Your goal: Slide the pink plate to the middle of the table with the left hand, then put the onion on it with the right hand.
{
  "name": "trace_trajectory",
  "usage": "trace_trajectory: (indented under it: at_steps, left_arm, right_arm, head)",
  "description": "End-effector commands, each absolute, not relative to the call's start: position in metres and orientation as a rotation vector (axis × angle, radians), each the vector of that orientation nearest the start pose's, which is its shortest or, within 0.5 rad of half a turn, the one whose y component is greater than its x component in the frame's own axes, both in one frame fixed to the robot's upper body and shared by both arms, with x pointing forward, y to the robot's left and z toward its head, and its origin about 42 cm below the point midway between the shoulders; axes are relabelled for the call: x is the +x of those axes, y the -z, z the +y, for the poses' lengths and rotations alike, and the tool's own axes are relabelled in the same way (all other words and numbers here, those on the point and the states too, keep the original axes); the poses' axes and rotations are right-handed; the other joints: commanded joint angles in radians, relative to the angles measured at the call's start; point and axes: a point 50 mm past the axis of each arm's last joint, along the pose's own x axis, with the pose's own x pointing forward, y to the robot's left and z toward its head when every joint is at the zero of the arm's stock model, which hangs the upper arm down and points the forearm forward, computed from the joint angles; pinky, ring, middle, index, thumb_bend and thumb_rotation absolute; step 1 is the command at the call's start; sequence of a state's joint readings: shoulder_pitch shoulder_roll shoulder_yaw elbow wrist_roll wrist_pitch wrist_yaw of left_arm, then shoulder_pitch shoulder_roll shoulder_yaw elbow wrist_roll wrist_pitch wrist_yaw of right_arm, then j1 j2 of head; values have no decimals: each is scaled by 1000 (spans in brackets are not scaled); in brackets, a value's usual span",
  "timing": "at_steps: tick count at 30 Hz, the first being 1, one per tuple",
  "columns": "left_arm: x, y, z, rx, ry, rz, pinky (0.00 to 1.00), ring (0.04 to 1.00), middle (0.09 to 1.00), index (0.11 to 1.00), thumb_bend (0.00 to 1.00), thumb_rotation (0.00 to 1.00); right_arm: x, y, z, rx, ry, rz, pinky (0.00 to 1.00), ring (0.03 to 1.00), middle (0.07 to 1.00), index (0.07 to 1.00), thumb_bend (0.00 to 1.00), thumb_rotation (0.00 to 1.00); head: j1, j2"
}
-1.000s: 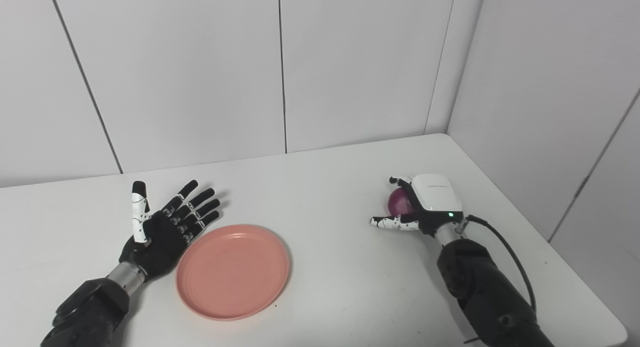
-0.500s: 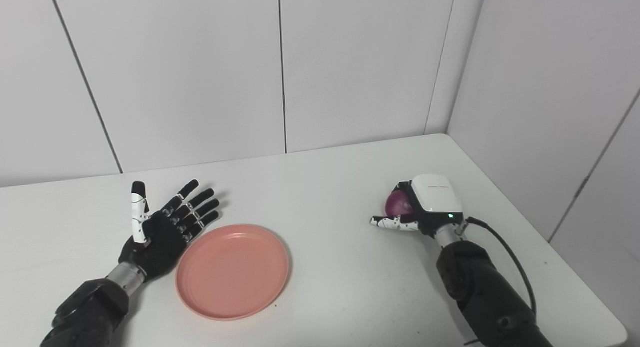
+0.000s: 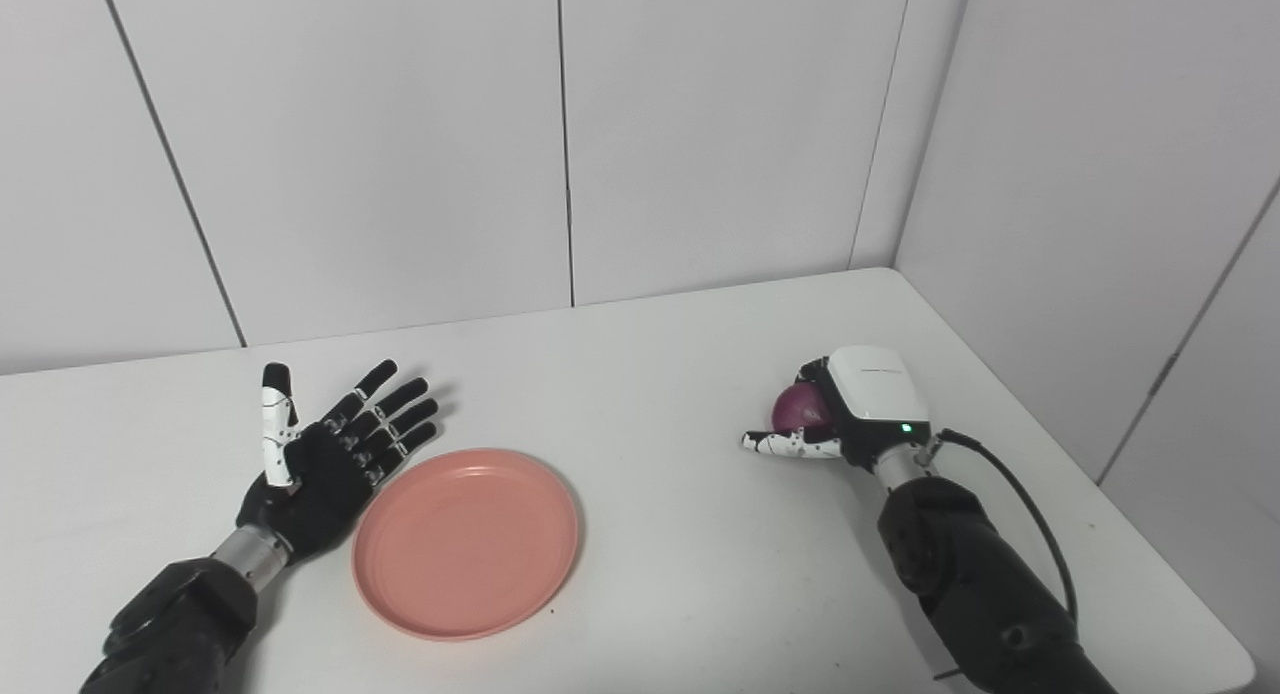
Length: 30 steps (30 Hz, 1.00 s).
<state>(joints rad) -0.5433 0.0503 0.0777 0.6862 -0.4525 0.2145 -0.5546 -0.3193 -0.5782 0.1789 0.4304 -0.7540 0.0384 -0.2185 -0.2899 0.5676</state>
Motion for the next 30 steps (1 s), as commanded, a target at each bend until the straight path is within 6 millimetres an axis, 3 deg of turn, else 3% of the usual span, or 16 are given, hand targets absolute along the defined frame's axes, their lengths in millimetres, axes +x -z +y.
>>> trace_trajectory:
  at_steps: [1, 2, 6, 8, 14, 30]
  left_arm:
    - [419, -65, 190, -483, 524, 410, 940, 856, 839, 958, 822, 1000]
    - [419, -65, 190, -483, 523, 410, 939, 855, 839, 957, 822, 1000]
    - [419, -67, 190, -480, 519, 411, 930, 852, 834, 945, 823, 1000]
    - [419, -67, 191, -478, 518, 411, 926, 853, 833, 945, 823, 1000]
    - [420, -68, 192, -476, 511, 419, 923, 851, 833, 945, 829, 1000]
    - [421, -68, 188, -489, 521, 408, 921, 855, 833, 953, 821, 1000]
  right_arm:
    - [380, -137, -405, -1401, 99, 29, 217, 279, 339, 396, 542, 663]
    - [380, -136, -405, -1387, 101, 28, 215, 278, 338, 394, 534, 660]
    - [379, -132, -405, -1323, 113, 33, 146, 204, 273, 334, 462, 439]
    - [379, -131, -405, -1308, 116, 29, 136, 192, 262, 329, 458, 403]
    - [380, -135, -400, -1263, 101, 13, 128, 182, 252, 312, 444, 400]
    - [390, -191, -368, -1238, 26, -160, 124, 169, 240, 290, 446, 339]
  head:
    - [1, 1]
    - [1, 1]
    - [2, 1]
    - [2, 1]
    - [2, 1]
    - [7, 0]
